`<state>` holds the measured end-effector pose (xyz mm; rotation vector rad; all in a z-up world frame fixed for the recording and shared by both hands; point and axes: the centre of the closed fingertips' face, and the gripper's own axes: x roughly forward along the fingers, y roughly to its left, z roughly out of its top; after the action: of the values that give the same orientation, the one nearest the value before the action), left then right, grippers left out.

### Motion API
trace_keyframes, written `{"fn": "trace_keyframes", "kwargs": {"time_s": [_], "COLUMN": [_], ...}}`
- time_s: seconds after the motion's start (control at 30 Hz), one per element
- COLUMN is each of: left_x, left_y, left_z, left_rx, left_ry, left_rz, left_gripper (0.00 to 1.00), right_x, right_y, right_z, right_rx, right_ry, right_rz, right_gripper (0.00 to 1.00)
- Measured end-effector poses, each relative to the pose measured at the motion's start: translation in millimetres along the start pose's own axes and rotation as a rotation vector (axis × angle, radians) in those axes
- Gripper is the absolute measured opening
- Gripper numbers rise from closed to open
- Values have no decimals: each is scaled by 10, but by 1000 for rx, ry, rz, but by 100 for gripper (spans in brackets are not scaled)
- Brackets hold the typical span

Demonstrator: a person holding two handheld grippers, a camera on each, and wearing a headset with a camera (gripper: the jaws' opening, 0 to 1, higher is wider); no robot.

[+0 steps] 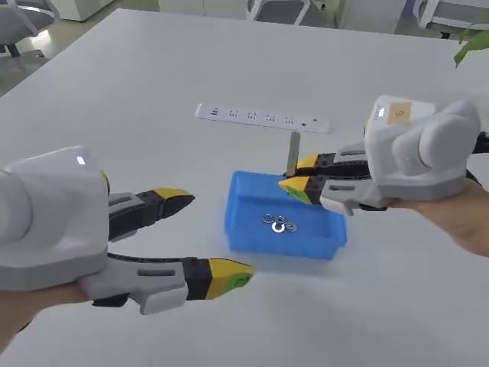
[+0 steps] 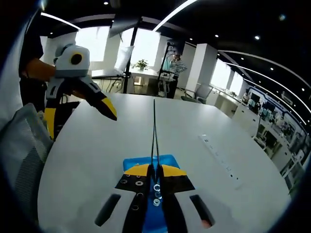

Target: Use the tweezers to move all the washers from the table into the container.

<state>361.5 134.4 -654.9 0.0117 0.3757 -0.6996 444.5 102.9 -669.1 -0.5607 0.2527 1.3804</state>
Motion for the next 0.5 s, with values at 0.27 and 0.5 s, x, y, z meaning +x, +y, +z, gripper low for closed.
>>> {"fn": "trace_keyframes", "kwargs": {"time_s": [0.27, 0.5], "left_x": [67, 182], "left_y": [-157, -353], "left_z": [219, 296], "left_rx": [101, 210], "left_ry": [-18, 8], "left_rz": [-45, -117], "left_gripper": [71, 66], "right_x": [-133, -220], "right_y": [426, 691], "right_z": [14, -180], "right_rx": [-68, -109], "right_ry": [48, 126], "right_rz": [61, 98], "right_gripper": [8, 8]}}
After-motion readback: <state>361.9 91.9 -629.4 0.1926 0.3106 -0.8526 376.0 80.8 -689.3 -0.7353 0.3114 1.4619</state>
